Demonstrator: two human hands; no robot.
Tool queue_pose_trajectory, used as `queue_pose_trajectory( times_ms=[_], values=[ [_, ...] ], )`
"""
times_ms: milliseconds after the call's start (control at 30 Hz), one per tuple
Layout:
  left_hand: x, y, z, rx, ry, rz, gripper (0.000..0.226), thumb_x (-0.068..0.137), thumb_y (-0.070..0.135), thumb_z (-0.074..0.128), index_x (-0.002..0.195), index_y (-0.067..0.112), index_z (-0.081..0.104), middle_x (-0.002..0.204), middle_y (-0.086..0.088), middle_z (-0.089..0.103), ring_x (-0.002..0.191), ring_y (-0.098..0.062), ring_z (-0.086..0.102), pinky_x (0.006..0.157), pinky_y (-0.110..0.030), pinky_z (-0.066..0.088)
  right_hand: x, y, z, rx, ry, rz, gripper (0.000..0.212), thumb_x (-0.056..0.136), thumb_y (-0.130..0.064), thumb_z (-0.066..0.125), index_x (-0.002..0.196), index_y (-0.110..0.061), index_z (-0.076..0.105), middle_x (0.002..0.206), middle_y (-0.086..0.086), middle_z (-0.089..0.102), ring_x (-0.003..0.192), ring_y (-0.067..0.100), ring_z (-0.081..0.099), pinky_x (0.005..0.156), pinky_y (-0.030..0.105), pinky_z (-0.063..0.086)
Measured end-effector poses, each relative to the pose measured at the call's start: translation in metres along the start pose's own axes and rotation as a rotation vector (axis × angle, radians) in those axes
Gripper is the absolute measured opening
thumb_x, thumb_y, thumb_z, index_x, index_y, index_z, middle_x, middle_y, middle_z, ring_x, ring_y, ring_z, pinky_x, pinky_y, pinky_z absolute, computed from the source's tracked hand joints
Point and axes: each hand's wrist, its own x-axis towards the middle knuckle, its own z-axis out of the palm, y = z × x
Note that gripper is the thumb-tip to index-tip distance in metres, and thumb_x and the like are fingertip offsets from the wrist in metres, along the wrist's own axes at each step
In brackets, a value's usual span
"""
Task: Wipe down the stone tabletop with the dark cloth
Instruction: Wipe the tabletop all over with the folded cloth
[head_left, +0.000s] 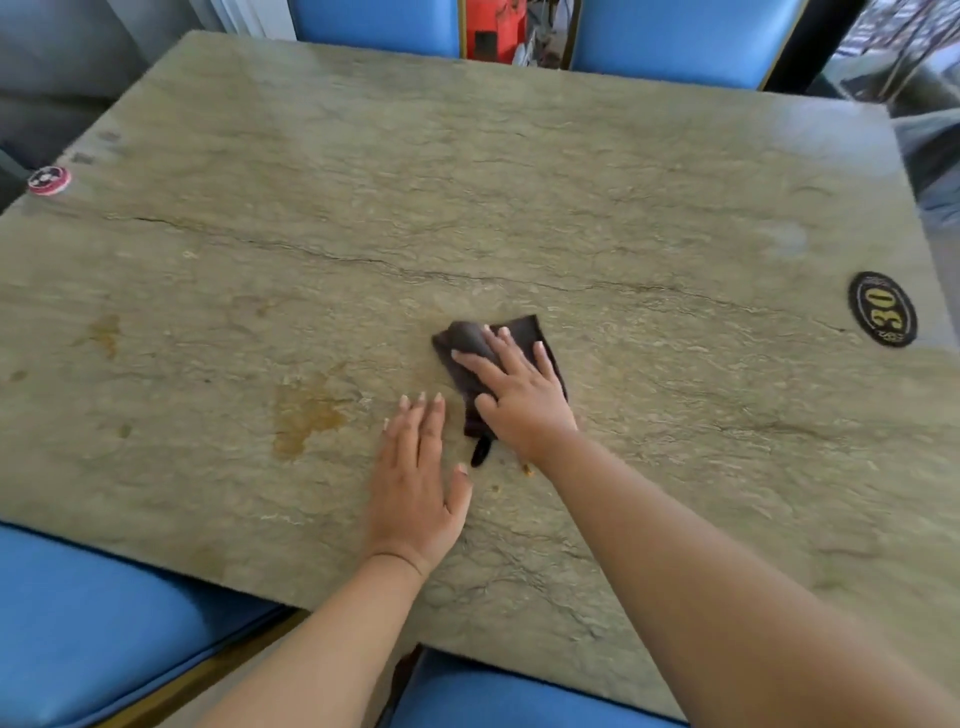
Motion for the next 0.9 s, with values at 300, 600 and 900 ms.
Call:
queue_pose_trajectory(
  times_ms=[300,600,900],
  values=[
    [0.001,0.000,-0.003,-0.024,-0.042,0.045,0.069,0.088,0.042,0.026,0.149,0.011,0.033,0.154,-0.017,0.030,0.146,-0.035,0.017,0.119,-0.050,0.017,-0.089,0.085,-0.044,0.203,0.317,0.684,0.058,0.093,-0.009,0.035,0.145,-0.035,0.034,0.162,-0.001,0.008,0.148,0.013,-0.004,0.119,0.038,-0.008],
    [0.001,-0.002,-0.002,-0.034,-0.039,0.077,0.067,0.087,0.043,0.024,0.145,0.014,0.040,0.153,-0.016,0.032,0.146,-0.038,0.016,0.119,-0.052,0.012,-0.102,0.009,-0.008,0.182,0.033,0.490,0.066,0.094,-0.009,0.037,0.150,-0.037,0.019,0.161,-0.001,-0.010,0.147,0.017,-0.017,0.115,0.043,-0.015],
    [0.002,-0.007,-0.006,-0.183,-0.019,0.048,0.066,0.090,0.042,0.013,0.144,0.015,0.040,0.158,-0.005,0.025,0.148,-0.024,0.008,0.122,-0.039,0.001,-0.115,-0.001,-0.047,0.636,0.202,0.400,0.062,0.090,0.002,0.037,0.129,-0.042,0.056,0.145,-0.010,0.043,0.119,0.015,0.050,0.088,0.022,0.045]
  ],
)
